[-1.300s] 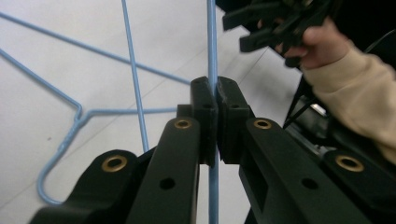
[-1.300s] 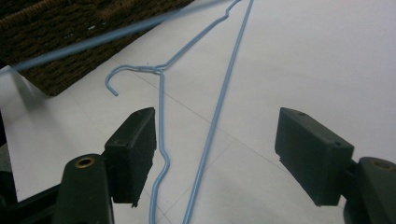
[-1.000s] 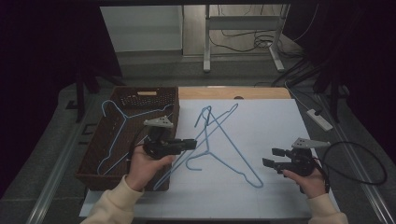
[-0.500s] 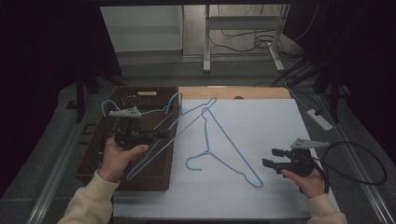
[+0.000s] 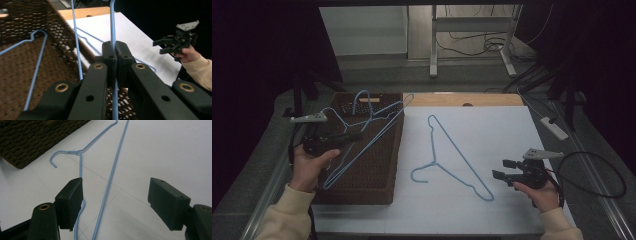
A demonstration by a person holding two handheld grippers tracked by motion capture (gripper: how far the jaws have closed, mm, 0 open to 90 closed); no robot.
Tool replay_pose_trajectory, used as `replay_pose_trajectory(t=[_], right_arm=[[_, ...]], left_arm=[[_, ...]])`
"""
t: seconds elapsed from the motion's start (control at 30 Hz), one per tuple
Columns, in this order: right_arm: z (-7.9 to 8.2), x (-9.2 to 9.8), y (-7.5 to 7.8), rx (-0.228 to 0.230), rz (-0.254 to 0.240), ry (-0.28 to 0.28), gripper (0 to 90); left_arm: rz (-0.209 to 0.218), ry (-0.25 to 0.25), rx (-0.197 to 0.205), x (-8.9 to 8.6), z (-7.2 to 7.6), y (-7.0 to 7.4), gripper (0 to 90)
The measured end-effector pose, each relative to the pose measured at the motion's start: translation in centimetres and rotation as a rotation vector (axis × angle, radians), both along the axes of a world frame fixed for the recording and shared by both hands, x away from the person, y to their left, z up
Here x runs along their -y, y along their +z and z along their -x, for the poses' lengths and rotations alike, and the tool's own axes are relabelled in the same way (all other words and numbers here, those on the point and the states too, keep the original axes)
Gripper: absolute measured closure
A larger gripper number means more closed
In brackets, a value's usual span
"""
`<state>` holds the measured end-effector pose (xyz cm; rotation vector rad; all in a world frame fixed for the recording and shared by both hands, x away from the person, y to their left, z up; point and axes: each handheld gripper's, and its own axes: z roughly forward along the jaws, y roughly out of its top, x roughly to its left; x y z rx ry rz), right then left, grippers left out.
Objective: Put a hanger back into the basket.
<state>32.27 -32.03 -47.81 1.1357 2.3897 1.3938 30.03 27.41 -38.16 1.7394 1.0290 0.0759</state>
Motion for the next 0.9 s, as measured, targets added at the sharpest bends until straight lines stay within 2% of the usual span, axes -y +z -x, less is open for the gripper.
replay_pose_trajectory(t=[0.2,0.33,0.47,0.63,0.9], right_arm=[[0.0,-0.1,-0.1,-0.001,0.007,0.002,28.8],[0.0,0.1,-0.1,-0.001,0.005,-0.001,28.8],[0.0,0.1,-0.1,0.000,0.003,-0.002,28.6],[0.1,0.0,-0.1,-0.001,0.007,0.000,28.3],[0.1,0.0,-0.2,-0.003,0.013,0.002,28.2]], left_arm=[[0.005,0.033,-0.005,-1.6,-0.3,-0.4,87.4],[0.010,0.052,0.007,-2.3,0.1,-0.2,87.4],[0.000,0.061,-0.002,-2.7,0.0,-0.4,87.4],[-0.029,0.068,-0.048,-3.2,-0.9,-1.5,87.4],[-0.073,0.049,-0.106,-3.1,-2.5,-2.9,87.4]])
